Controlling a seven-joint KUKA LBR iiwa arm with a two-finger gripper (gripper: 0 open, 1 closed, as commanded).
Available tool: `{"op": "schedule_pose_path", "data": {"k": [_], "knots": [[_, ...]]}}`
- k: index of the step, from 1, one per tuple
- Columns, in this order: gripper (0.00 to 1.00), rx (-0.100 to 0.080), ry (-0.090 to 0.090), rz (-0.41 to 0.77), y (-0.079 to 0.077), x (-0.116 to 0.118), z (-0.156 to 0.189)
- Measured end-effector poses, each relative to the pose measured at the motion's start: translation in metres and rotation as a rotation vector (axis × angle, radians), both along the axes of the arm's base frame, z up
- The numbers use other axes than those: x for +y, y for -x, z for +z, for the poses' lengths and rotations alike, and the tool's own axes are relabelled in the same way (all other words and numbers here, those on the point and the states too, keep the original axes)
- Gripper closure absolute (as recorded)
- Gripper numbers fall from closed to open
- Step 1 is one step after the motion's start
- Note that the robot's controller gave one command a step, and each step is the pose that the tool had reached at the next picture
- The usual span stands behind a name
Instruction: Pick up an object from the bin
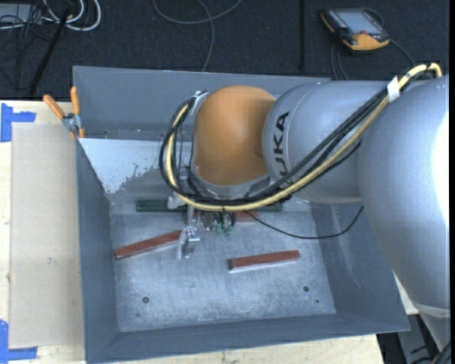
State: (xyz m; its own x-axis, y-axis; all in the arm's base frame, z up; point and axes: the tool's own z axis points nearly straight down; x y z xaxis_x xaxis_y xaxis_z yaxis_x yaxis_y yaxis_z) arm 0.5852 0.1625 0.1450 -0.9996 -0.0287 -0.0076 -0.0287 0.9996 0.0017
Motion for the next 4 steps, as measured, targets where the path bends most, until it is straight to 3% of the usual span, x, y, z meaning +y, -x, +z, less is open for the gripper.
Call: {"op": "schedule_pose_path", "data": {"k": [1, 2, 3, 4], "knots": [[0.00, 0.012, 0.003, 0.219, -0.014, 0.043, -0.004], [0.00, 0.004, 0.002, 0.240, -0.016, 0.053, 0.012], [0.00, 0.003, 0.003, 0.441, -0.014, 0.054, -0.069], [1.00, 0.004, 0.001, 0.439, -0.014, 0.054, -0.064]]}}
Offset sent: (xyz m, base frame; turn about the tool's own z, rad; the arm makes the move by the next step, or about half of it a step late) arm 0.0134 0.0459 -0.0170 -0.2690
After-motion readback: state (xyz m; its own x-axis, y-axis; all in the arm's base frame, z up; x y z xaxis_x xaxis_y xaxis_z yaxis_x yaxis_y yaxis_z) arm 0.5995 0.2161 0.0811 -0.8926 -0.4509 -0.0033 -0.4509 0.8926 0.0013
